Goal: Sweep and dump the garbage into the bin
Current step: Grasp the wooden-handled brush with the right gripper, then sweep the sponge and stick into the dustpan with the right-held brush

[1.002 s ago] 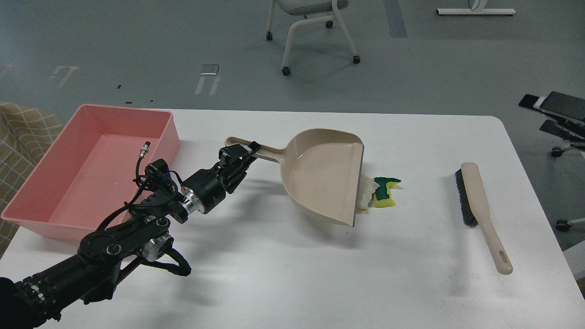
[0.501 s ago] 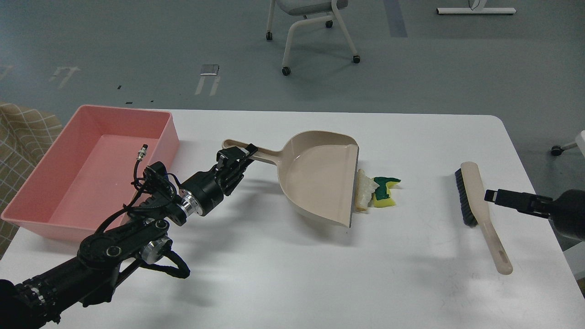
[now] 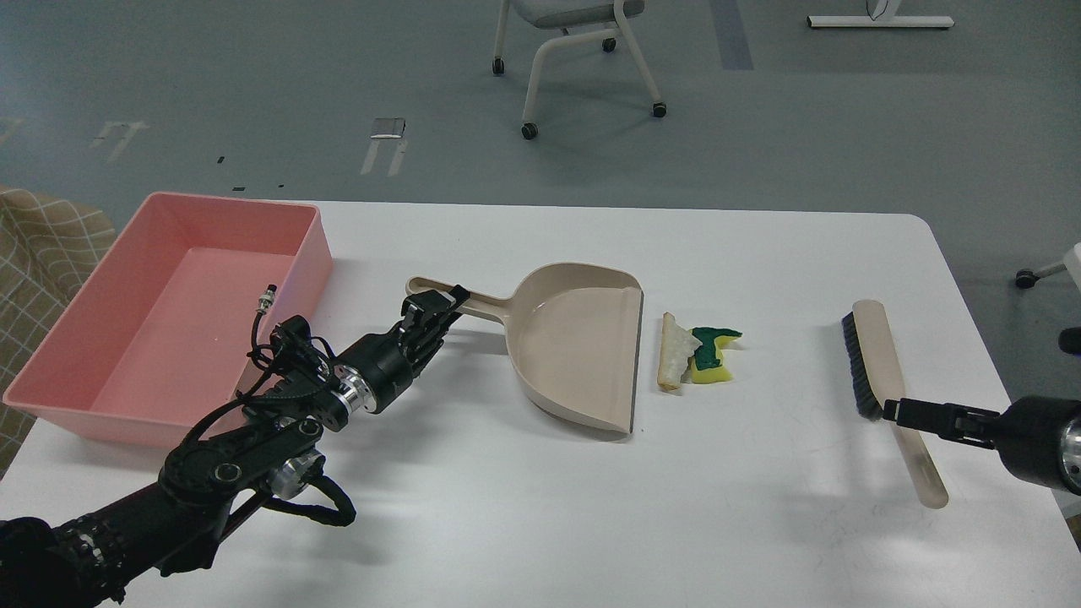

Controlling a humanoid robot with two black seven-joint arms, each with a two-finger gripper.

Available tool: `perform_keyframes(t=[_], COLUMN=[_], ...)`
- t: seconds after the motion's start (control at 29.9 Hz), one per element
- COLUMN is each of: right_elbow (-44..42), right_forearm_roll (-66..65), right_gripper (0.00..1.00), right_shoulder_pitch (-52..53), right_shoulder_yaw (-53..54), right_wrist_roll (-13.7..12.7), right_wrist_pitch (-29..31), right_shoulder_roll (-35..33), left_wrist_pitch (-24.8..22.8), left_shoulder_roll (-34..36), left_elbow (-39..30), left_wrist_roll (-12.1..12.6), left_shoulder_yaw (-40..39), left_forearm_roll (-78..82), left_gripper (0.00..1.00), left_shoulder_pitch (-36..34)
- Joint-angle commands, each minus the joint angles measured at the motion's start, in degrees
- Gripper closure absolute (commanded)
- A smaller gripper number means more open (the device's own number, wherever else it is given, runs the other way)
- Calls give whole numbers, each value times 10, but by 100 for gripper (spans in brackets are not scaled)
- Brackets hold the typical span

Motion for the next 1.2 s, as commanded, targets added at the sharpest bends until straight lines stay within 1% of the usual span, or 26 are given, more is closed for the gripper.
perform_keyframes(t=[0.0, 0.07, 0.17, 0.23, 0.4, 0.47, 0.5, 0.53, 0.6, 0.63, 0.67, 0.7, 0.73, 0.87, 1.04, 1.17], right_elbow=[0, 0, 0, 0, 0, 0, 1, 1, 1, 0, 0, 0, 1, 1, 1, 0], right_forearm_roll=[-2, -7, -11, -14, -34, -35, -36, -36, -43, -43, -42, -40, -40, -38, -36, -36], right_gripper=[7, 8, 16, 32, 39, 41, 46, 46, 64, 72, 87, 96, 99, 100, 100, 100], right_shoulder_pitch=[-6, -7, -12, -16, -21, -21, -21, -21, -21, -21, -21, -21, -21, -22, -21, -21], right_shoulder_yaw=[0, 0, 0, 0, 0, 1, 2, 2, 2, 2, 1, 1, 1, 2, 6, 7], right_wrist_roll=[-27, -31, -32, -33, -34, -34, -36, -36, -45, -46, -46, -46, -46, -46, -40, -37], right_wrist_pitch=[0, 0, 0, 0, 0, 0, 0, 0, 0, 0, 0, 0, 0, 0, 0, 0], right_shoulder_roll=[22, 28, 32, 33, 36, 40, 40, 40, 40, 40, 39, 40, 40, 41, 43, 64], left_wrist_pitch=[5, 5, 5, 5, 5, 5, 5, 5, 6, 6, 6, 6, 6, 6, 6, 10], left_shoulder_roll=[-1, -1, -1, -1, -2, -8, -9, -9, -10, -10, -10, -9, -10, -10, -10, -10], left_elbow=[0, 0, 0, 0, 0, 0, 0, 0, 0, 0, 0, 0, 0, 0, 0, -1], left_wrist_roll=[0, 0, 0, 0, 0, 0, 0, 0, 0, 0, 0, 0, 0, 0, 0, 0], left_shoulder_yaw=[-1, -1, -1, -1, -1, 0, 1, 1, 3, 3, 2, 2, 2, 2, 3, 4], left_forearm_roll=[1, 1, 1, 1, 0, 1, 1, 1, 1, 1, 1, 1, 1, 1, 2, 2], left_gripper=[89, 89, 89, 89, 88, 88, 88, 88, 88, 88, 88, 88, 88, 88, 88, 88], left_shoulder_pitch=[2, 2, 0, -1, 0, -1, 0, 0, 2, 2, 3, 2, 2, -1, 1, 4])
